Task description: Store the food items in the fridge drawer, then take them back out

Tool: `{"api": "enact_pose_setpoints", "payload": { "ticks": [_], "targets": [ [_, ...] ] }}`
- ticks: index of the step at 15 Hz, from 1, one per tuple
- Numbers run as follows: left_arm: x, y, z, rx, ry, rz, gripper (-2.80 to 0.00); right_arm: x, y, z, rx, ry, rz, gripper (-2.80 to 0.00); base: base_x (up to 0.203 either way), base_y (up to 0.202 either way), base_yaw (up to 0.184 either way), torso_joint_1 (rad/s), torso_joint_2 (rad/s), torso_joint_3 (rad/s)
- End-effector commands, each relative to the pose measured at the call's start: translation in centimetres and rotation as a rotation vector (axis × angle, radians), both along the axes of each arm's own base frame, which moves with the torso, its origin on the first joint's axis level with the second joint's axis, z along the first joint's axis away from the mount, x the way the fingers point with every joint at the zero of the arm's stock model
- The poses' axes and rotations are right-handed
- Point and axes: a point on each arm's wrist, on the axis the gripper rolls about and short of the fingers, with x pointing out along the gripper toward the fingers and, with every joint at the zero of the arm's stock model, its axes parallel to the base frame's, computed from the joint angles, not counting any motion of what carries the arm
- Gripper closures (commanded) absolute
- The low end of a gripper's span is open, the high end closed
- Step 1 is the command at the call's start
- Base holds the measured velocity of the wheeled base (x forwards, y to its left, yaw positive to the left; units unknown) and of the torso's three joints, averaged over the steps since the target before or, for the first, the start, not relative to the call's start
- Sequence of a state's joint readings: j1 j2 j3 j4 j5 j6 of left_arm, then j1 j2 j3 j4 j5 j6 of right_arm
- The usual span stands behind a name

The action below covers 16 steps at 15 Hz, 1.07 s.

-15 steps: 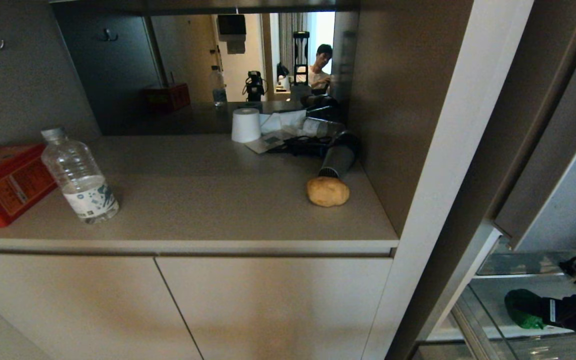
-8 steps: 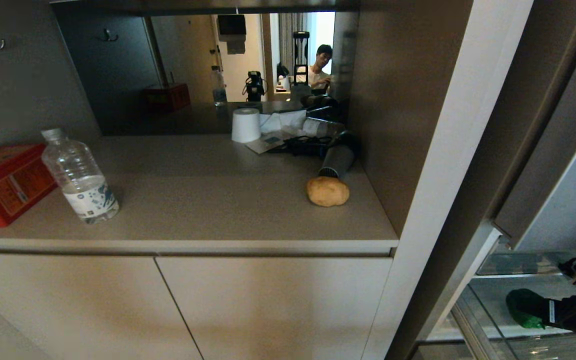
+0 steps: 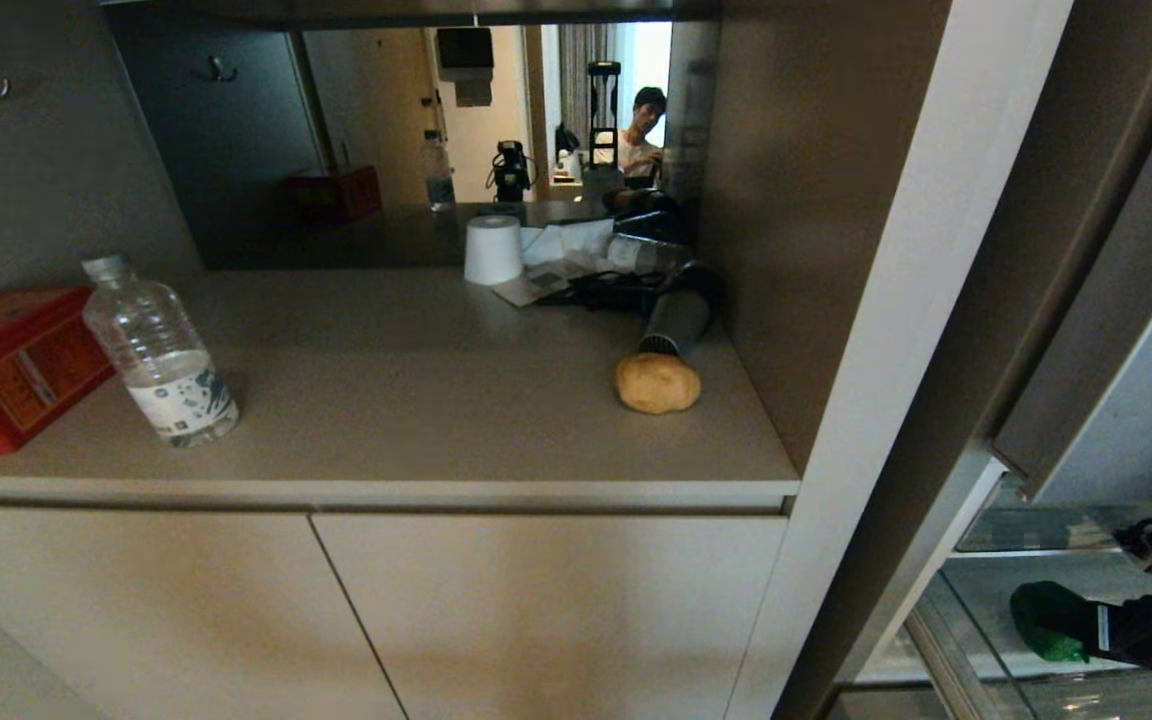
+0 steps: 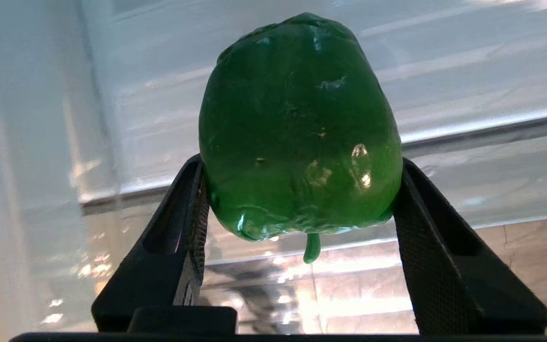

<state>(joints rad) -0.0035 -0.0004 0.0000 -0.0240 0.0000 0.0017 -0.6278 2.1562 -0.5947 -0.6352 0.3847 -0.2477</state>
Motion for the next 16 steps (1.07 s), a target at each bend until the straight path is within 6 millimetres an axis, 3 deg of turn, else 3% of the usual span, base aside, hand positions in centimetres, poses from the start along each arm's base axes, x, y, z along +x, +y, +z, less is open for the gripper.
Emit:
{"api": "enact_pose_setpoints", "payload": {
  "ticks": [1, 16],
  "targets": [
    [0.1, 0.0, -0.3, 0.0, 0.011, 0.0, 0.0, -1.4, 0.5, 1.5, -0.012, -0.018, -0.013, 0.0, 0.0, 0.0, 0.0, 0.0, 0.0, 0.0],
    [0.1, 0.0, -0.3, 0.0, 0.009, 0.0, 0.0, -11.8, 8.0, 9.1, -0.109, -0.194, -0.017, 0.0, 0.0, 0.0, 0.0, 0.0, 0.0, 0.0]
  ]
}}
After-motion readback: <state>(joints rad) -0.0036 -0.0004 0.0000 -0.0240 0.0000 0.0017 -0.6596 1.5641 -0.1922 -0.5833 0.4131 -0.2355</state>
